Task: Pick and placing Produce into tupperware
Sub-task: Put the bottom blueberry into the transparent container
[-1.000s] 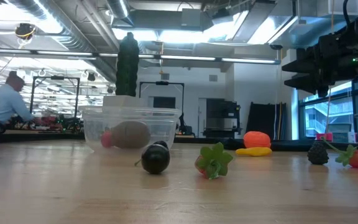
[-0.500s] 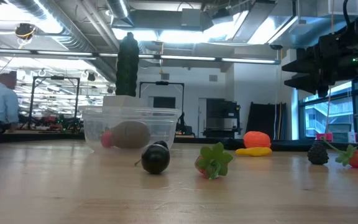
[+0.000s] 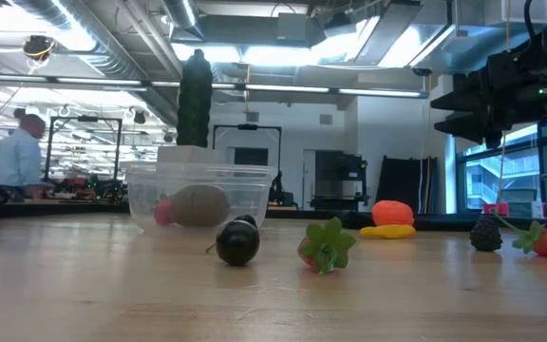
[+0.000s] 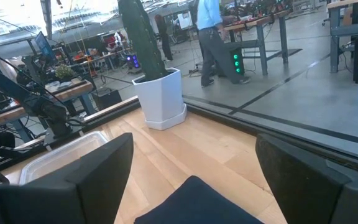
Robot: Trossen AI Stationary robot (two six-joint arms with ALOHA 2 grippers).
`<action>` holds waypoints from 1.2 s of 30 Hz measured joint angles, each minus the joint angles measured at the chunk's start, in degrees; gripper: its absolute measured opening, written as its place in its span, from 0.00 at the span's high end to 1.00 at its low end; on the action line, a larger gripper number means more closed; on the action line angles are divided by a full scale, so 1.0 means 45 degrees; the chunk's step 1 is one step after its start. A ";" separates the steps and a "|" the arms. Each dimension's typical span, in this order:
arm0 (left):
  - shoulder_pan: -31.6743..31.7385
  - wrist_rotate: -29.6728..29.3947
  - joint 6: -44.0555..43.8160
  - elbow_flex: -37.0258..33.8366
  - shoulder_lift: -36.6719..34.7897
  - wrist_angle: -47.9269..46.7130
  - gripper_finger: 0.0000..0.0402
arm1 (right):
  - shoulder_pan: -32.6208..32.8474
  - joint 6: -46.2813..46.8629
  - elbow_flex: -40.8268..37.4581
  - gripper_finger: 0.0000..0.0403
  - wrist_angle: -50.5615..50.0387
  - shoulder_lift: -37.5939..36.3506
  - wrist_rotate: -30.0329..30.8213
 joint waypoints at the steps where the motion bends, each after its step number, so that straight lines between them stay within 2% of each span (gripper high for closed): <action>1: 0.0000 0.0000 -0.0005 0.0000 0.0000 0.0000 0.48 | 0.0005 0.0000 0.0000 0.16 0.0002 -0.0001 0.0000; 25: 0.0000 0.0016 0.0038 0.0000 -0.0005 0.0015 0.87 | 0.0000 -0.0019 0.0005 0.16 0.0002 -0.0001 0.0000; 29: 0.0000 -0.0005 0.0057 0.0000 -0.0005 0.0015 0.89 | 0.0001 -0.0019 0.0001 0.16 -0.0001 -0.0001 0.0000; 36: 0.0000 -0.0120 0.0055 0.0005 0.0000 0.0006 0.85 | 0.0003 -0.0019 0.0004 0.16 -0.0002 0.0000 0.0000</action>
